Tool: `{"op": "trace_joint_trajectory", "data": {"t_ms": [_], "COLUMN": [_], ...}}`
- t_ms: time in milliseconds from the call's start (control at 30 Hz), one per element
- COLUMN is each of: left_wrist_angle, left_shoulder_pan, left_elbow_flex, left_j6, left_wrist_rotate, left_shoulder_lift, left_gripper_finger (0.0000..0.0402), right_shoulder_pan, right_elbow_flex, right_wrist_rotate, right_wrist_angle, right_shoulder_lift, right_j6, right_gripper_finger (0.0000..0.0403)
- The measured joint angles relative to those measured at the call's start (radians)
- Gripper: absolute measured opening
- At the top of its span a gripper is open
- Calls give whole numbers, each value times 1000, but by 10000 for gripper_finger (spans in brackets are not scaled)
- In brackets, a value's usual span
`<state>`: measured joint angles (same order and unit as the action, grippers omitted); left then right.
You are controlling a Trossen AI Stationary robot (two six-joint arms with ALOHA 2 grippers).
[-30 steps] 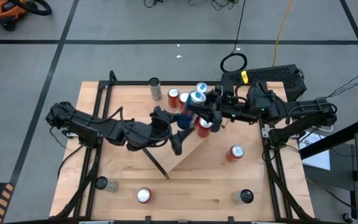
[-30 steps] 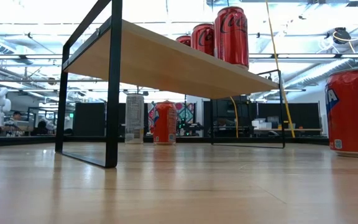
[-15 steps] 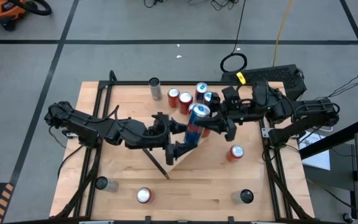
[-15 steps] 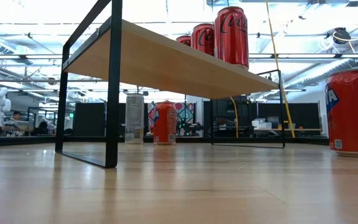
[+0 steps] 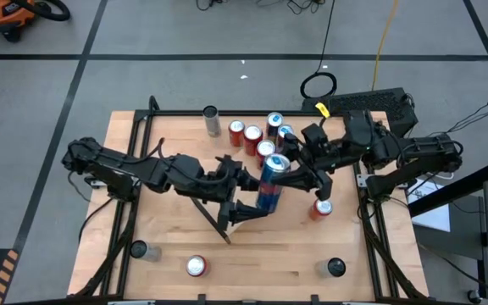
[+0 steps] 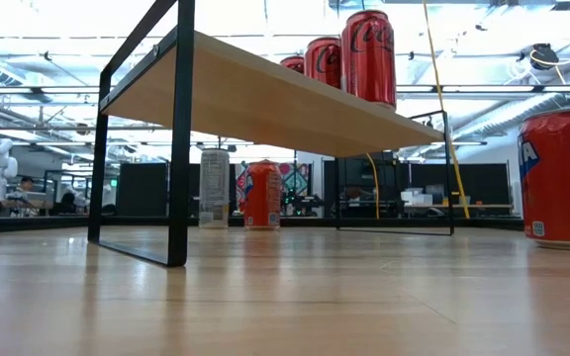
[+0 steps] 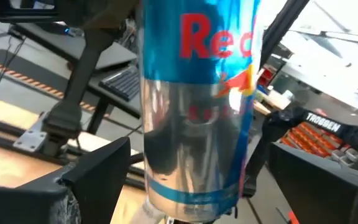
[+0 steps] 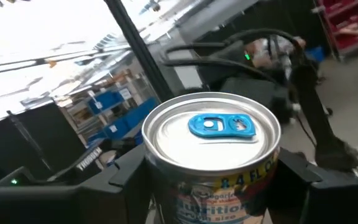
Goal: Place canned beverage on shelf
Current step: Put the blue soda can on the shelf
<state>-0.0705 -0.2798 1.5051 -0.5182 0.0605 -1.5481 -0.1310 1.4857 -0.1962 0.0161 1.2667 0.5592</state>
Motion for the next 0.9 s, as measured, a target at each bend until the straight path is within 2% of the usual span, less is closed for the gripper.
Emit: {"op": "trace_joint_trajectory", "data": {"t_ms": [167,367,900], "left_wrist_angle": [-80,-116,-130], "left_shoulder_pan": [7,10,12], "left_elbow_flex": [-1,-1,-1], "left_j6": [0,0,2], "left_wrist_rotate": [-46,-37,-28], "left_shoulder_lift": [-36,-61,-60], "left_gripper_finger": [384,379,263], "right_shoulder_pan": [0,1,1], "right_elbow_flex": [0,0,0], "right_wrist_rotate": [-19,-20,-44], "right_wrist_angle": [59,63,54], "right_shoulder_lift": [6,11,11], "right_j6": [-35,-48,-56], "right_gripper_finger": [212,212,212]}}
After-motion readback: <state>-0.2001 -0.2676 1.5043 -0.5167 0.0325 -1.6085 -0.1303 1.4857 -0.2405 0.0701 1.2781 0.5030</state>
